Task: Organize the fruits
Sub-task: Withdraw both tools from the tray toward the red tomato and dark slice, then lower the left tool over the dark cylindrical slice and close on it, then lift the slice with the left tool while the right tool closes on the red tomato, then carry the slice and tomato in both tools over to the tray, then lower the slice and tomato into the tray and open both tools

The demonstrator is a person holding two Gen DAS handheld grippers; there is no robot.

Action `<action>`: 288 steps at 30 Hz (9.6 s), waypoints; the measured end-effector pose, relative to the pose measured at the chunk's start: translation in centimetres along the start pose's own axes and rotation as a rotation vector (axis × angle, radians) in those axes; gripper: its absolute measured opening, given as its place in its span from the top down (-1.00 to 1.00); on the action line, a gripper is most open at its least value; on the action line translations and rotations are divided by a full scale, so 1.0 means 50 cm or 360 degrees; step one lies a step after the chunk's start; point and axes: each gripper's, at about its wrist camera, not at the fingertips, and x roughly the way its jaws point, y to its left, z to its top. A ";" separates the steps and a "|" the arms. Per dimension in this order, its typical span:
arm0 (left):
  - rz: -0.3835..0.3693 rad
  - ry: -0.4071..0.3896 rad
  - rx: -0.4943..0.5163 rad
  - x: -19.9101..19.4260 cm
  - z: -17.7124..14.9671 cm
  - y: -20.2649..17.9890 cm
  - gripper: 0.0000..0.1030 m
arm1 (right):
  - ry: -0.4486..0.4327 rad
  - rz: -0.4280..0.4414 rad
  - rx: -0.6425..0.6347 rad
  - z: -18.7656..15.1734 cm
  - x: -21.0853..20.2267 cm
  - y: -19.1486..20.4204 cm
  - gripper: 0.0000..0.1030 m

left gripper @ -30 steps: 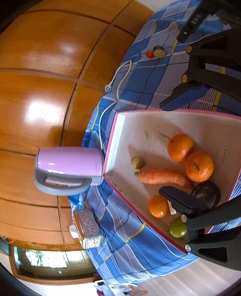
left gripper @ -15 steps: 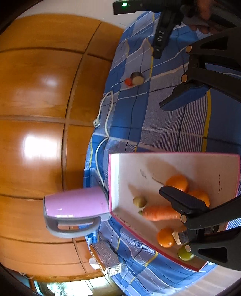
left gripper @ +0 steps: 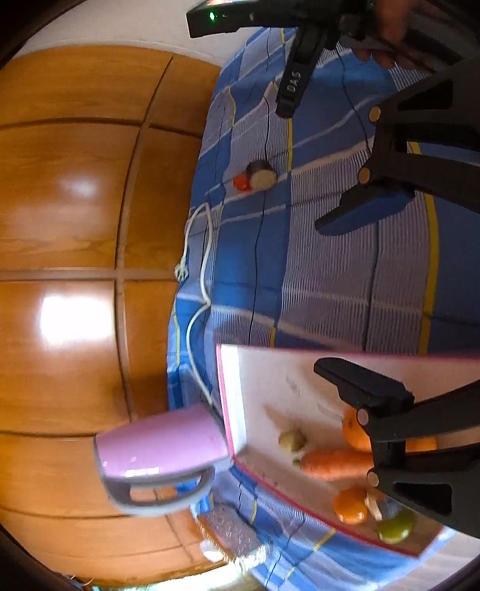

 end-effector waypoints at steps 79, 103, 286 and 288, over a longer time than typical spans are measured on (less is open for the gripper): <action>-0.0280 0.0306 -0.0338 0.219 0.046 -0.050 0.22 | 0.0074 0.0309 -0.0008 0.039 0.073 0.010 0.02; -0.0270 0.0293 -0.0324 0.222 0.042 -0.053 0.26 | 0.0150 0.0314 -0.0179 0.113 0.193 0.133 0.08; 0.0470 0.0016 -0.0796 -0.009 -0.035 0.270 -0.34 | 0.0163 0.0855 -0.0566 -0.097 -0.088 0.372 0.30; 0.0476 0.0001 -0.0784 -0.013 -0.034 0.267 -0.37 | 0.0144 0.0833 -0.0570 -0.097 -0.092 0.366 0.29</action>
